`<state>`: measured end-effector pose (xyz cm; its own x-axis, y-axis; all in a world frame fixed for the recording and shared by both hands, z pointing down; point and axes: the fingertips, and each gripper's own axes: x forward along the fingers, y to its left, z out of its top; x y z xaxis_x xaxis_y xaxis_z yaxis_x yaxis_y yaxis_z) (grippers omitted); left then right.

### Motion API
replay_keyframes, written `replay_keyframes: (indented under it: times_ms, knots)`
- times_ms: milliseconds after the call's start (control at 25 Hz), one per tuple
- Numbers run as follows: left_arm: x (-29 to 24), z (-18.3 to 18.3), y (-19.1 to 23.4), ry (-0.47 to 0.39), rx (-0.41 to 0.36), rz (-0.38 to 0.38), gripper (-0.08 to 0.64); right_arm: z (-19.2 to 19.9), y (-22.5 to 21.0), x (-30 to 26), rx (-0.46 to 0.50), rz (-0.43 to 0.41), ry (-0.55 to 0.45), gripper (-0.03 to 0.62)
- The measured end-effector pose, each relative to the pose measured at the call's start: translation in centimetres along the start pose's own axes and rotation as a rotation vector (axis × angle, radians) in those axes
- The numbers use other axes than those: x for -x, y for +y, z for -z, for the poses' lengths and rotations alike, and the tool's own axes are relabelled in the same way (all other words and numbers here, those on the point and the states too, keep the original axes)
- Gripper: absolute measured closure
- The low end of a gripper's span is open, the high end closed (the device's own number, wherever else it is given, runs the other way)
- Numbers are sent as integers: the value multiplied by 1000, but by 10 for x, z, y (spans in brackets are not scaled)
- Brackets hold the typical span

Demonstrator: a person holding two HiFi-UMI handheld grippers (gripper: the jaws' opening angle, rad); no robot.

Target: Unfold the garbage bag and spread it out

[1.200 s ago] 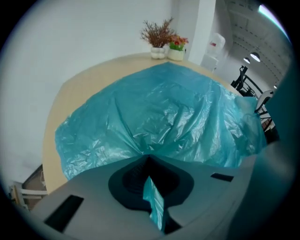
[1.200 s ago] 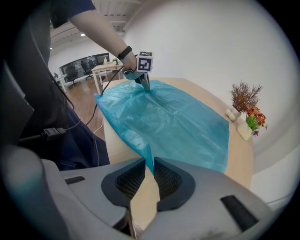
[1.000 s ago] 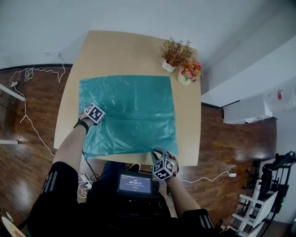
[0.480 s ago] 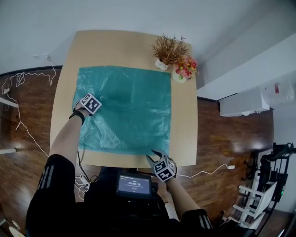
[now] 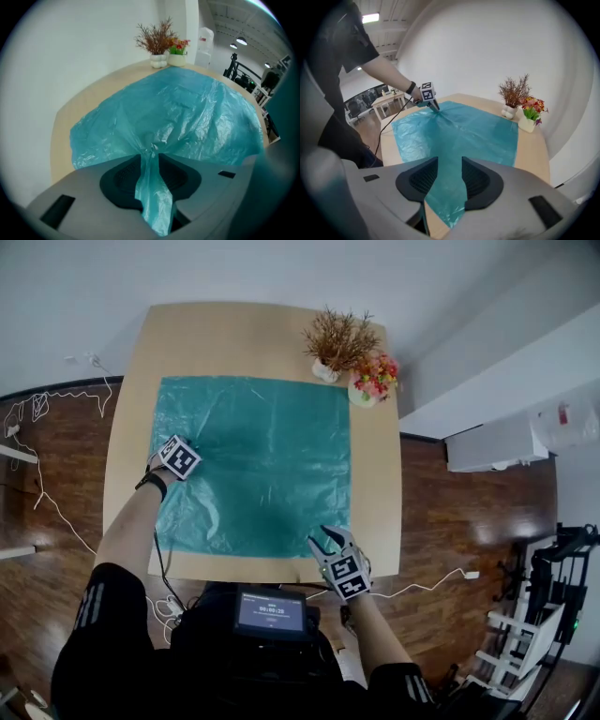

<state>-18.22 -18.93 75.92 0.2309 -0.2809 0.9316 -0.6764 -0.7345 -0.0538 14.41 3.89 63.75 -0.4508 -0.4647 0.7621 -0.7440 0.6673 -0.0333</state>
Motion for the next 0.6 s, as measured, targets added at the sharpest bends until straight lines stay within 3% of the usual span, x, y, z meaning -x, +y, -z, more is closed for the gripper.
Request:
replay_keyframes:
  times_ms: [160, 360, 600]
  knots:
    - [34, 5, 2, -50, -31, -6, 369, -14, -39, -18, -30, 19, -12, 393]
    - [73, 56, -17, 18, -113, -14, 354, 11, -65, -48, -22, 16, 96, 393]
    - [81, 138, -69, 101, -47, 74, 354, 67, -64, -56, -47, -5, 222, 393]
